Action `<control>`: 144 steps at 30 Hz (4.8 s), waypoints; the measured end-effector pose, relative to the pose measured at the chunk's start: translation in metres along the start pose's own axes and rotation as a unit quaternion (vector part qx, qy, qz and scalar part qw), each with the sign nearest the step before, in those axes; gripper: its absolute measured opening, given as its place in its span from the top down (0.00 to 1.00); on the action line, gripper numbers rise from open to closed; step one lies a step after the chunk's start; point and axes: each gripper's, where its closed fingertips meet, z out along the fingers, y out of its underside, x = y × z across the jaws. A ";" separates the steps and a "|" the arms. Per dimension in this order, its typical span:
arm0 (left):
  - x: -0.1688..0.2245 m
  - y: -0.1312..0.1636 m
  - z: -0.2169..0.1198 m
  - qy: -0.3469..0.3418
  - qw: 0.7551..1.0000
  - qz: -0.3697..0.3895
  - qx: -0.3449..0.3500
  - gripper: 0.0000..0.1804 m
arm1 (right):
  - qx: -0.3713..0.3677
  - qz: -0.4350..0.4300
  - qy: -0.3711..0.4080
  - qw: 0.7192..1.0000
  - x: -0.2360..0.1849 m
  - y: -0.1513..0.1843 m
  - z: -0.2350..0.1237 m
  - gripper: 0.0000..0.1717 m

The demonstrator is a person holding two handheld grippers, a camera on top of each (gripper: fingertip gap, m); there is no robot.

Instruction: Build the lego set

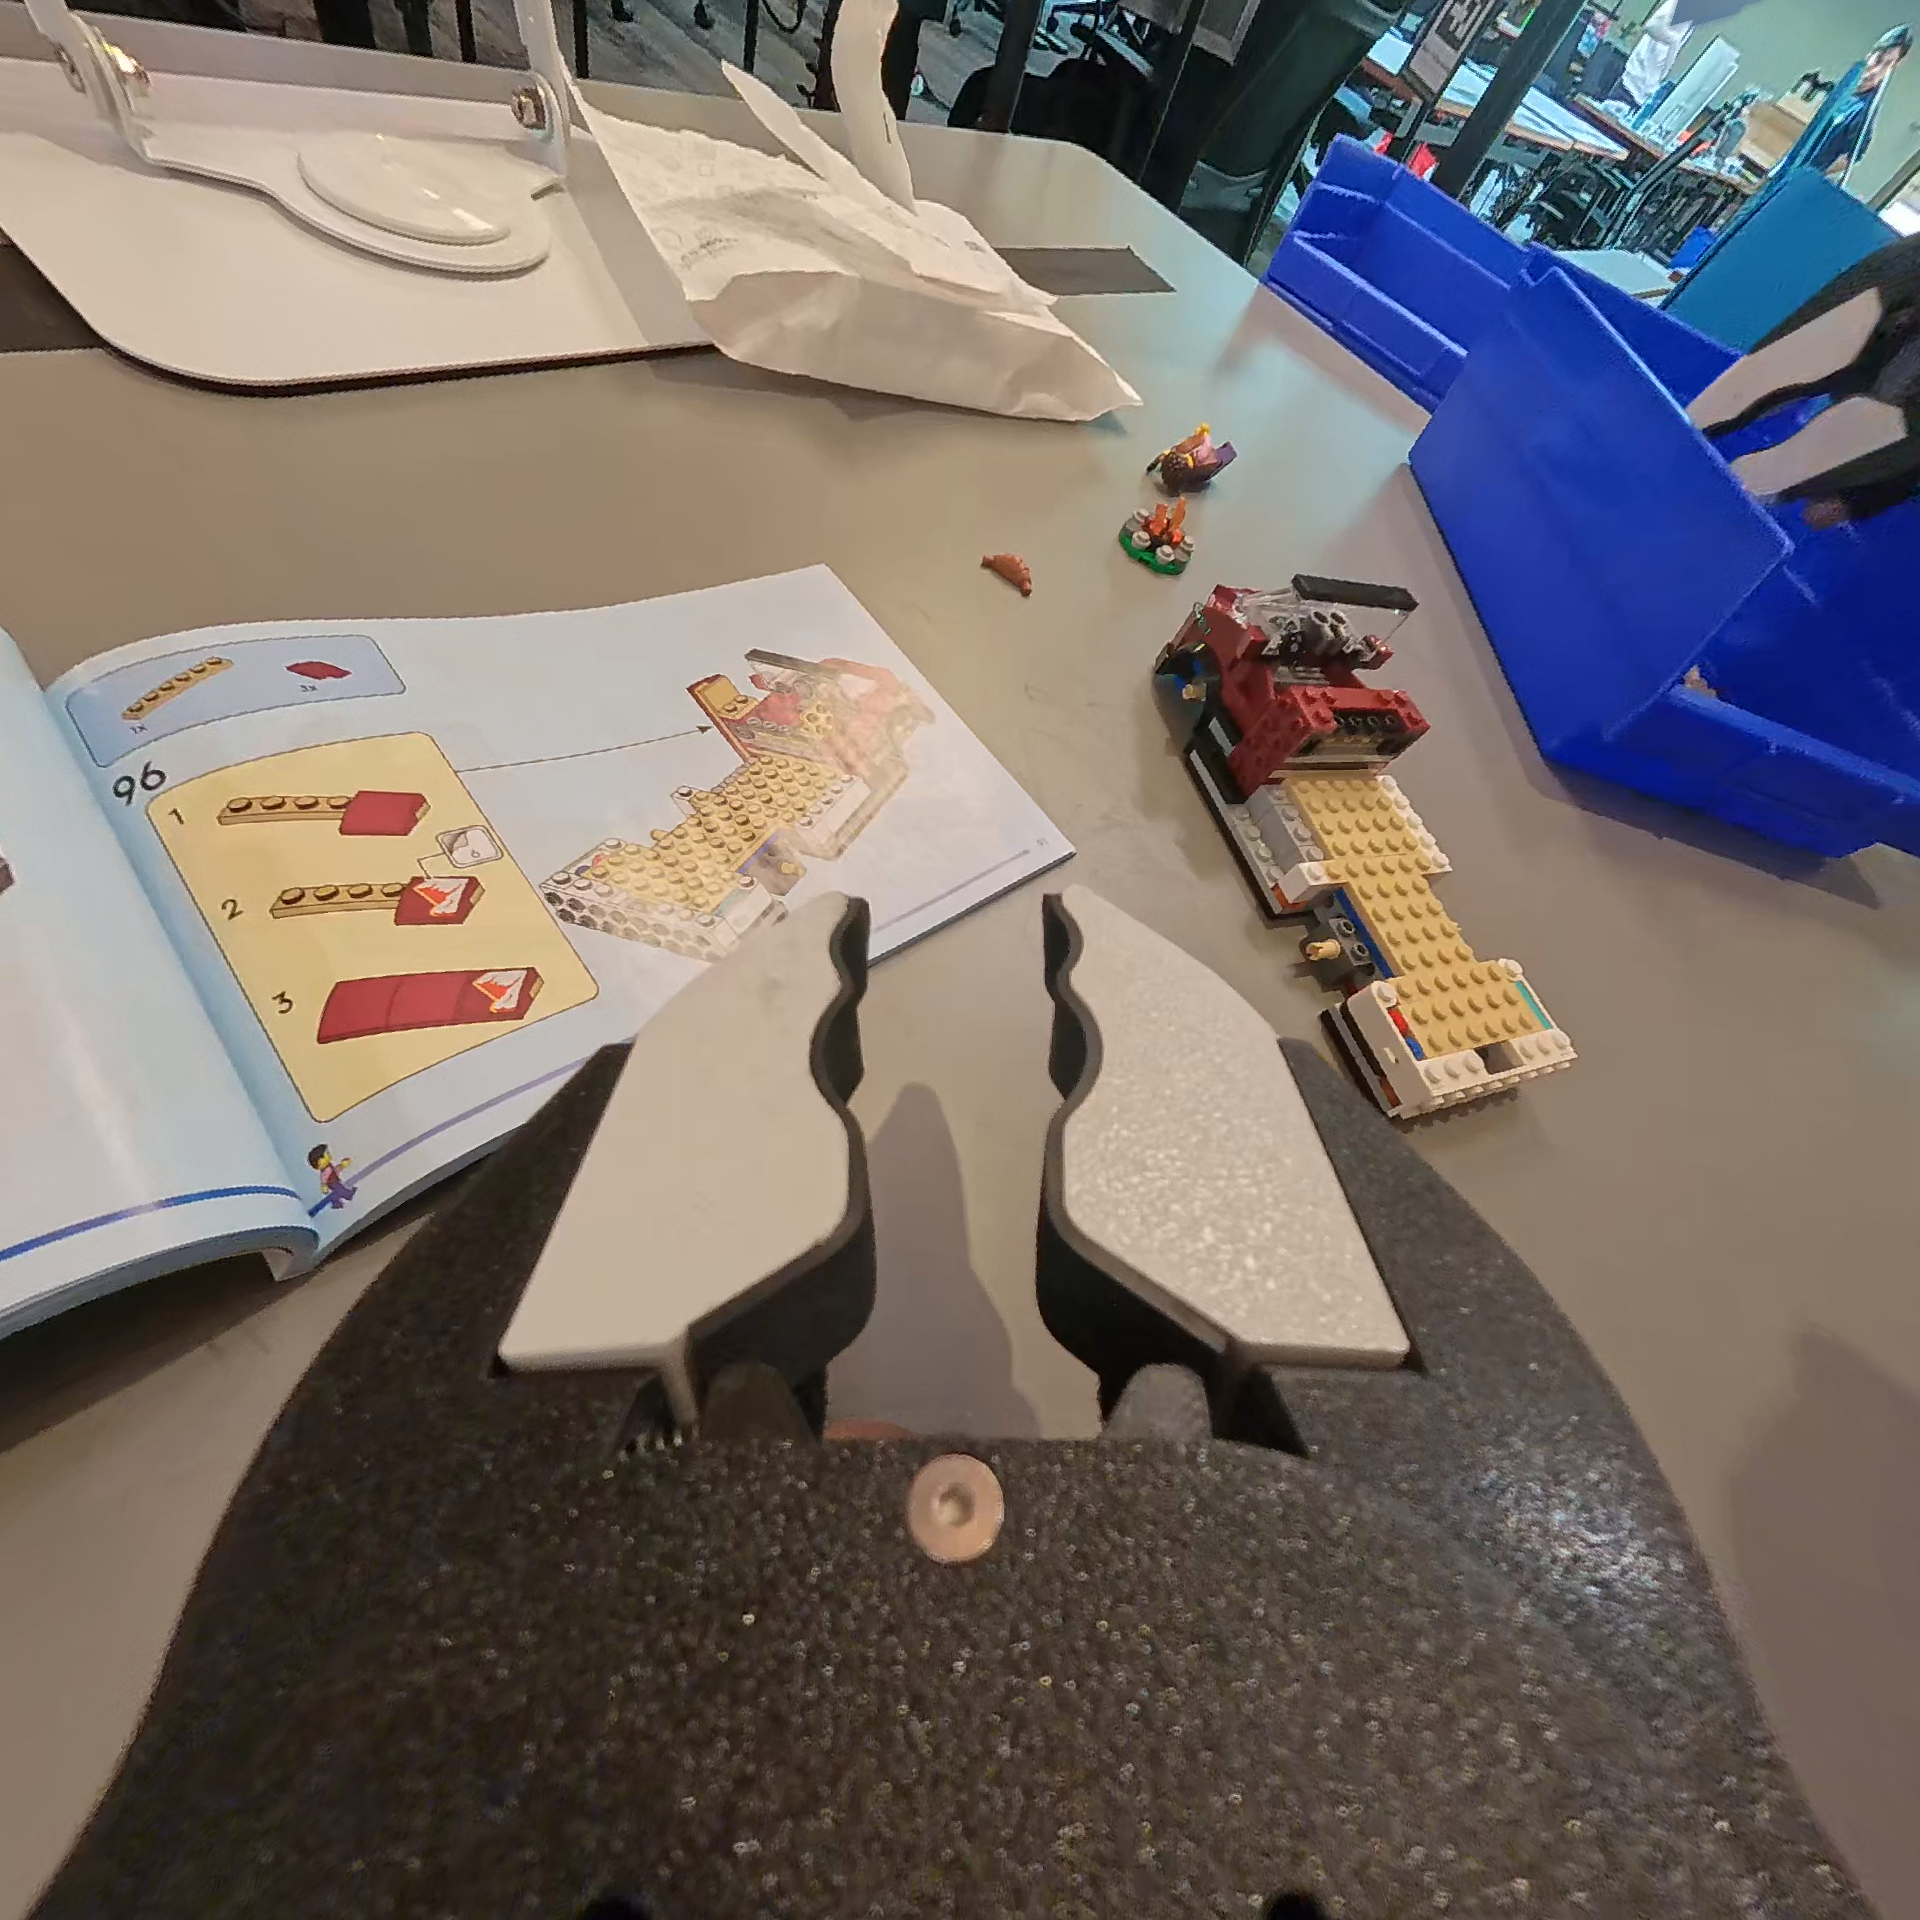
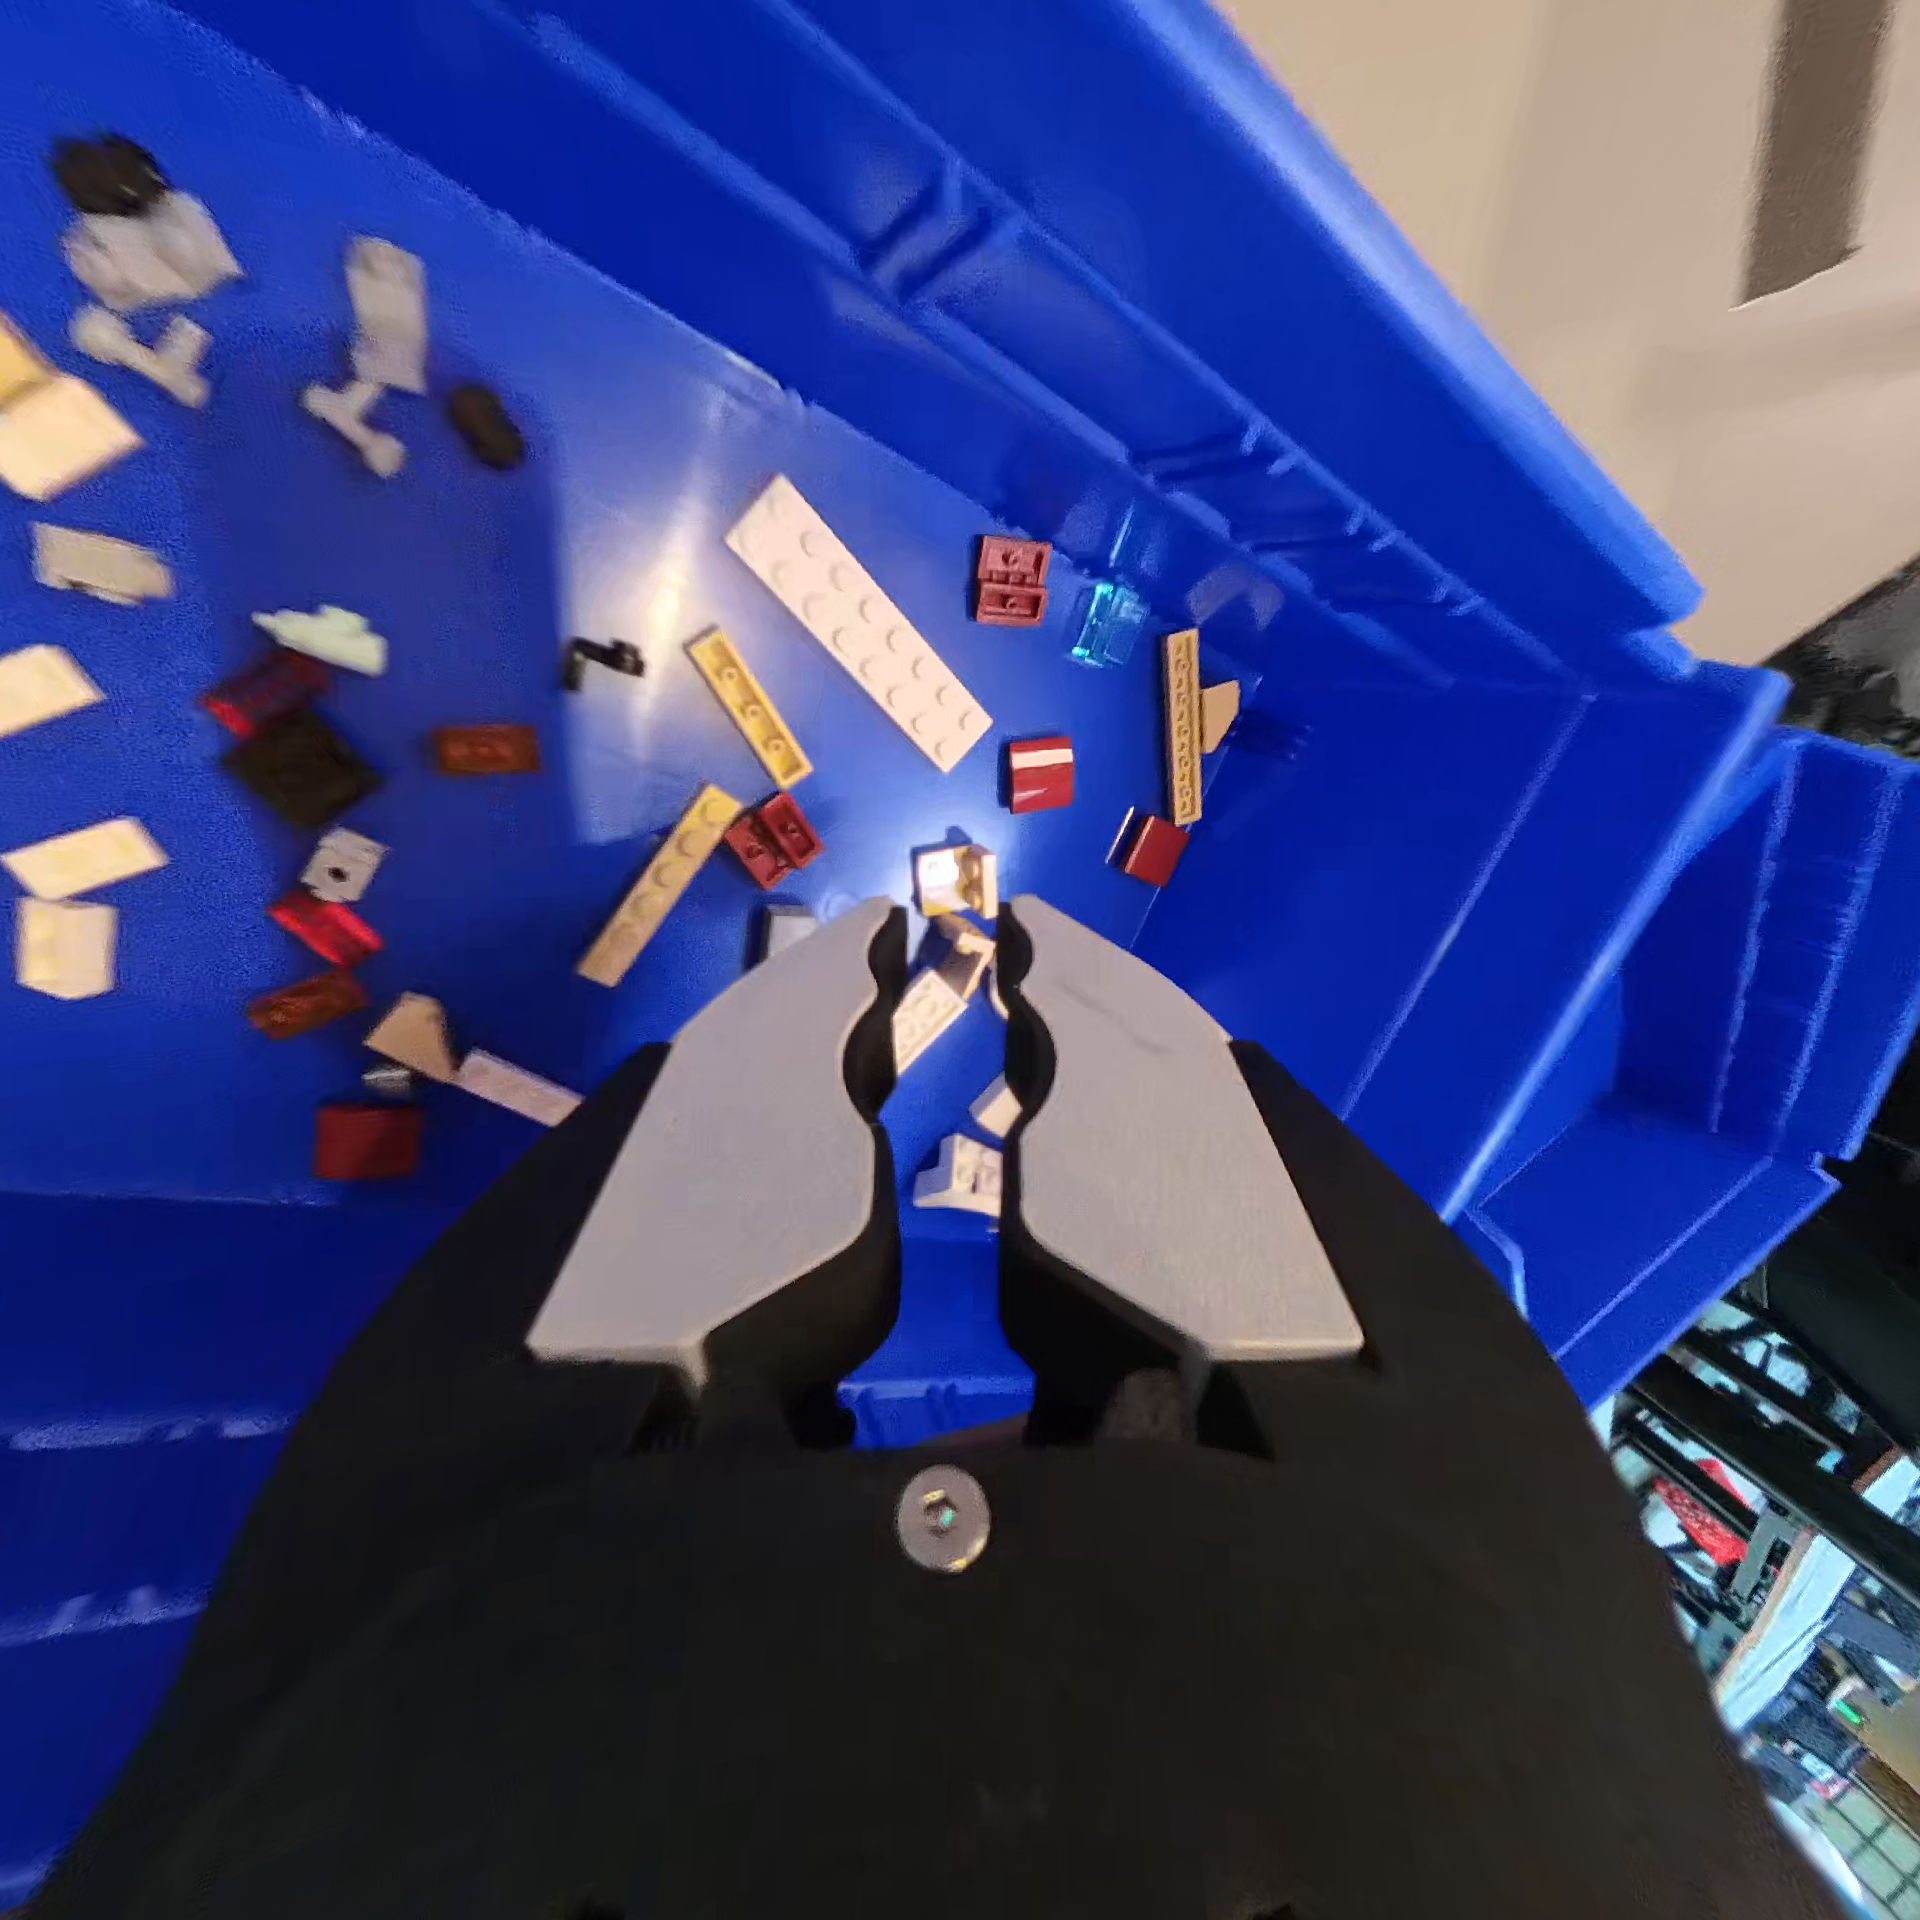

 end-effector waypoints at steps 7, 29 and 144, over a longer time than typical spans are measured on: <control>-0.001 -0.001 -0.004 0.008 1.000 -0.008 0.007 0.82 | -0.063 0.000 -0.099 0.993 0.004 0.012 0.035 0.92; -0.004 0.013 -0.010 -0.015 0.999 -0.018 -0.024 0.83 | 0.152 0.063 -0.021 0.986 -0.085 -0.168 -0.096 0.97; 0.103 0.011 0.003 0.090 0.926 0.364 0.053 0.95 | 0.266 0.056 -0.349 0.897 -0.205 -0.383 -0.057 0.98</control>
